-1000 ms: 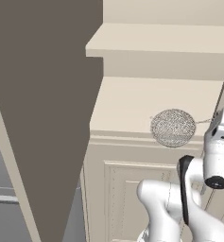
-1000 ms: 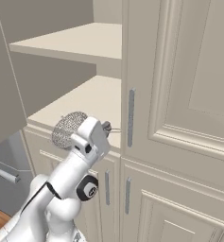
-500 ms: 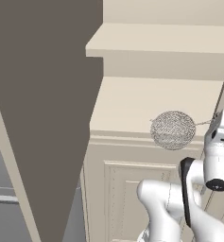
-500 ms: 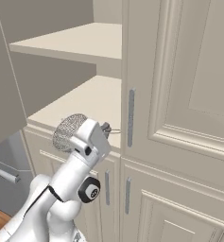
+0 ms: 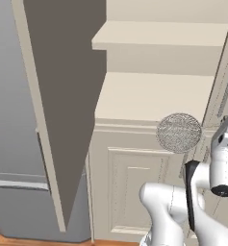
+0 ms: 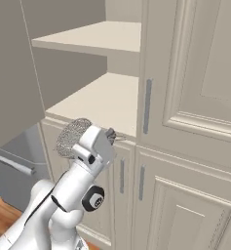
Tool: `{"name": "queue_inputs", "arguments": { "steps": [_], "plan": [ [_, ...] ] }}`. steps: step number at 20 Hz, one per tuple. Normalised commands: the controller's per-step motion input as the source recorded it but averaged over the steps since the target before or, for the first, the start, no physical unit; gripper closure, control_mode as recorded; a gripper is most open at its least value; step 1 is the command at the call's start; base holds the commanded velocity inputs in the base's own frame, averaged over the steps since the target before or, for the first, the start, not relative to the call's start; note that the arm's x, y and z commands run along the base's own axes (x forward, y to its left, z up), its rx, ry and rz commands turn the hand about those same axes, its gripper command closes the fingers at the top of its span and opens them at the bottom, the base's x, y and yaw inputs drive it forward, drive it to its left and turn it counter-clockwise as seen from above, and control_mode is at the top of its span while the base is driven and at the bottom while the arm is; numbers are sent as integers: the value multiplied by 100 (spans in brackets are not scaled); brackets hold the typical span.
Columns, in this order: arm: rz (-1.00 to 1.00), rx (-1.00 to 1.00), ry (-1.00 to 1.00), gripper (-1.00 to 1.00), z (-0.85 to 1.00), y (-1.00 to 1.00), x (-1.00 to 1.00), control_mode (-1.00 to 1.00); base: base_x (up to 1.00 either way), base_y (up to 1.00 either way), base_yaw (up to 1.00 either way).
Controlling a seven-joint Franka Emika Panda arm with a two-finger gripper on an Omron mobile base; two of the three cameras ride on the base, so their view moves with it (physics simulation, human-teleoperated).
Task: Open the cabinet and setup a tea strainer by placing it in the bowl upright.
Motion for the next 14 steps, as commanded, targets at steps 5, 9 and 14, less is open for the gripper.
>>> {"name": "queue_inputs", "arguments": {
  "steps": [5,9,14],
  "plan": [
    [0,0,0,100,0,0,0,100,-51,0,4],
    [0,0,0,100,0,0,0,100,-36,-21,18],
    [0,0,0,100,0,0,0,100,-54,-28,34]
  ]
}}
